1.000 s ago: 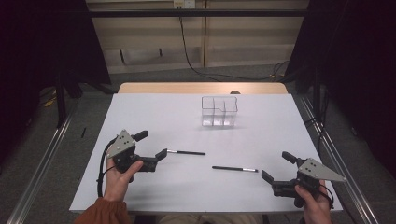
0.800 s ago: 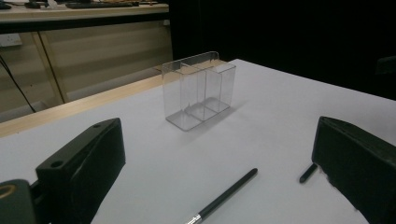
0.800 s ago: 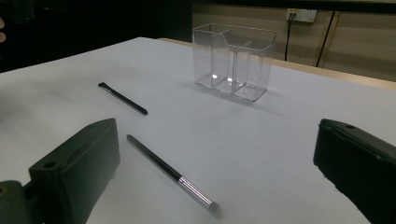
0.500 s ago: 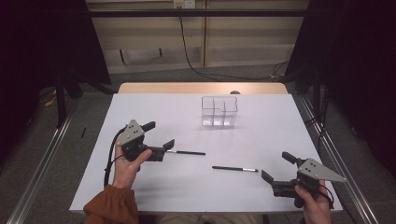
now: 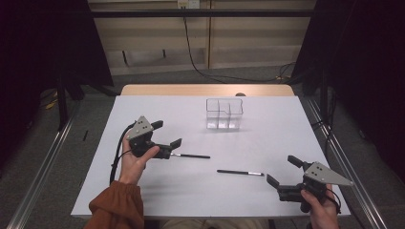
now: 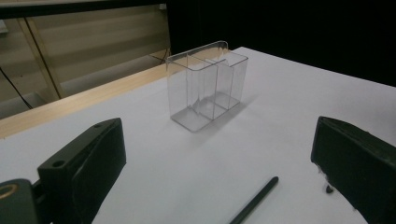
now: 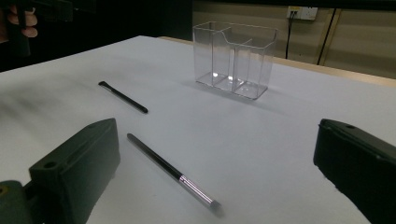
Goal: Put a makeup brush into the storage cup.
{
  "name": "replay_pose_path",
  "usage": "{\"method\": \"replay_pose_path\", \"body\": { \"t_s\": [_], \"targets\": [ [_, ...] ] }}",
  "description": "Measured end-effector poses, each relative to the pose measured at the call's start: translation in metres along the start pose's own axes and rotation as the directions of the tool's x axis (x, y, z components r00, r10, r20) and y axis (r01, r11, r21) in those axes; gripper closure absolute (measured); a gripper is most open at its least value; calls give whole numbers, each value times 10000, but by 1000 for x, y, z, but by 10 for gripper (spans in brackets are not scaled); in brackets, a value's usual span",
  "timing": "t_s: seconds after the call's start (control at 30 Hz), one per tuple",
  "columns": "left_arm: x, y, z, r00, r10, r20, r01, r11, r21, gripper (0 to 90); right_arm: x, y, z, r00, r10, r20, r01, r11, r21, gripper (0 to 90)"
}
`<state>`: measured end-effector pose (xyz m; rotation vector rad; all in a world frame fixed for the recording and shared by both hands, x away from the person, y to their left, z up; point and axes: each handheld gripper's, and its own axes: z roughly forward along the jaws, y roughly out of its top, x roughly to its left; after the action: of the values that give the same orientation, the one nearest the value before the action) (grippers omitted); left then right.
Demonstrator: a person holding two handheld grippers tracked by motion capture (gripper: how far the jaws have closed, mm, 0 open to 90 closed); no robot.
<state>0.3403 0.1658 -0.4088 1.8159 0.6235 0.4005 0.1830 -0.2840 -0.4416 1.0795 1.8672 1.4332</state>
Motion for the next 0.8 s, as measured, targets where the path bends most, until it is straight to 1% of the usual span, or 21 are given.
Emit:
{"method": "replay_pose_path", "body": {
  "t_s": [0.03,0.07,0.1,0.17,0.2,0.27,0.3,0.43,0.47,0.5,0.53,0.57,0.63,0.67,0.73,0.77,0.8],
  "targets": [
    [1,1,1,10000,37,-33,-37,9997,223,33,0,0,0,10000,0,5,0,10000,-1,2],
    [1,2,3,9999,109,-67,-107,9995,310,41,0,0,0,10000,5,5,-5,10000,-8,1],
    [2,3,5,9996,262,-74,-258,9986,458,43,0,0,0,10000,12,7,-12,10000,6,2],
    [2,4,9,9998,214,53,-216,9986,475,43,0,0,0,10000,40,-23,-40,10000,42,2],
    [3,5,11,9997,215,135,-224,9976,654,43,0,0,0,10000,43,-31,-43,10000,49,2],
    [5,5,15,9990,317,301,-349,9931,1123,42,0,0,0,10000,28,-47,-28,10000,43,2],
    [5,5,17,9989,362,311,-398,9912,1259,42,0,0,0,10000,31,-52,-31,10000,47,2],
    [7,8,21,9980,453,437,-516,9862,1574,40,0,-1,0,10000,36,-32,-36,10000,52,1],
    [7,8,22,9979,437,477,-515,9830,1762,40,0,-1,1,10000,42,-31,-41,10000,49,2],
    [7,9,23,9968,398,697,-535,9767,2078,44,0,-1,1,10000,36,-36,-35,10000,57,2],
    [7,10,24,9953,524,815,-705,9686,2383,60,0,-1,1,10000,26,-37,-26,10000,69,2],
    [7,10,26,9948,663,775,-839,9637,2536,69,0,-1,1,10000,2,-50,-1,10000,78,2],
    [8,11,28,9945,591,866,-805,9595,2701,64,0,-1,1,10000,-21,-59,22,10000,89,2],
    [9,12,29,9933,696,923,-934,9537,2858,64,0,-1,1,10000,-20,-48,21,10000,89,2],
    [8,12,31,9924,735,985,-1007,9457,3089,63,0,-1,1,10000,-17,-51,18,10000,93,2],
    [9,13,32,9905,810,1111,-1140,9356,3342,64,0,-1,1,10000,-24,-46,24,10000,88,2],
    [9,13,33,9881,1013,1157,-1362,9257,3529,64,0,-1,1,10000,-24,-40,24,10000,87,2]
  ]
}}
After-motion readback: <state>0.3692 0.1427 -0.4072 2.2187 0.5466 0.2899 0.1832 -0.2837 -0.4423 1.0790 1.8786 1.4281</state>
